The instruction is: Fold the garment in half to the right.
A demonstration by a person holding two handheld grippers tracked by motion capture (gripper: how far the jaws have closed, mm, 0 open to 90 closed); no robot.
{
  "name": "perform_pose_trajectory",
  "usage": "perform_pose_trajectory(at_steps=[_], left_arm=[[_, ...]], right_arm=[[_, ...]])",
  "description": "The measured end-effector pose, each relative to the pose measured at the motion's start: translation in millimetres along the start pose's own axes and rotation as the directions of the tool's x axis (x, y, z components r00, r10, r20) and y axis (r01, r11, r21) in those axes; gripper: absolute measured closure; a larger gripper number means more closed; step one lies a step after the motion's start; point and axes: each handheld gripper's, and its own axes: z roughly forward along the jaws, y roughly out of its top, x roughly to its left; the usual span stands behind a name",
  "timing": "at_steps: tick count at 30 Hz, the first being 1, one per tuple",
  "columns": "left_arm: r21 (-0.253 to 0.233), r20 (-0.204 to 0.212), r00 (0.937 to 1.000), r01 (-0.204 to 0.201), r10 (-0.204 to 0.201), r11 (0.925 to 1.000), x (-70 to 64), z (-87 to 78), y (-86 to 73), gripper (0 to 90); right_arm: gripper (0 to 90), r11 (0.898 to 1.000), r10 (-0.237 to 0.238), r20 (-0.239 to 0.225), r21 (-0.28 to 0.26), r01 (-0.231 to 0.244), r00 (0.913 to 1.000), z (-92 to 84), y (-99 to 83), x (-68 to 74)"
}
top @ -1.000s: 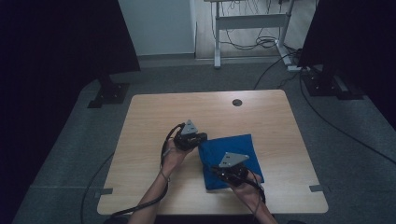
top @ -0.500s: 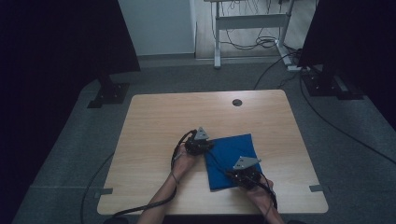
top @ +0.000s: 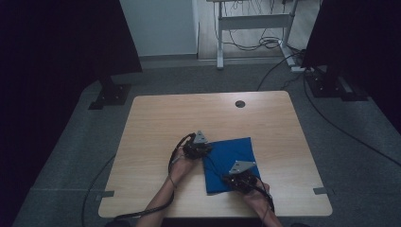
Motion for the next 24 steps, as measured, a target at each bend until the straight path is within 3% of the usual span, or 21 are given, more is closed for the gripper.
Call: perform_pose_trajectory(at_steps=[13,17,24], left_arm=[[0.028,0.015,0.9980,0.061,-0.061,0.9978,11.8,-25.6,-20.8,83.9],[0.046,-0.037,0.9980,0.053,-0.052,0.9975,16.3,-33.8,-23.4,84.4],[-0.037,-0.046,0.9962,0.072,-0.074,0.9967,21.9,-50.7,-10.1,85.6]], right_arm=[[82.2,0.999,-0.038,-0.048,-0.002,0.038,0.9981,29.9,23.2,24.7],[82.3,0.998,-0.061,-0.043,0.002,0.061,0.9972,34.0,28.2,30.4],[82.5,0.996,-0.080,-0.049,-0.029,0.079,0.9956,28.0,33.9,34.4]])
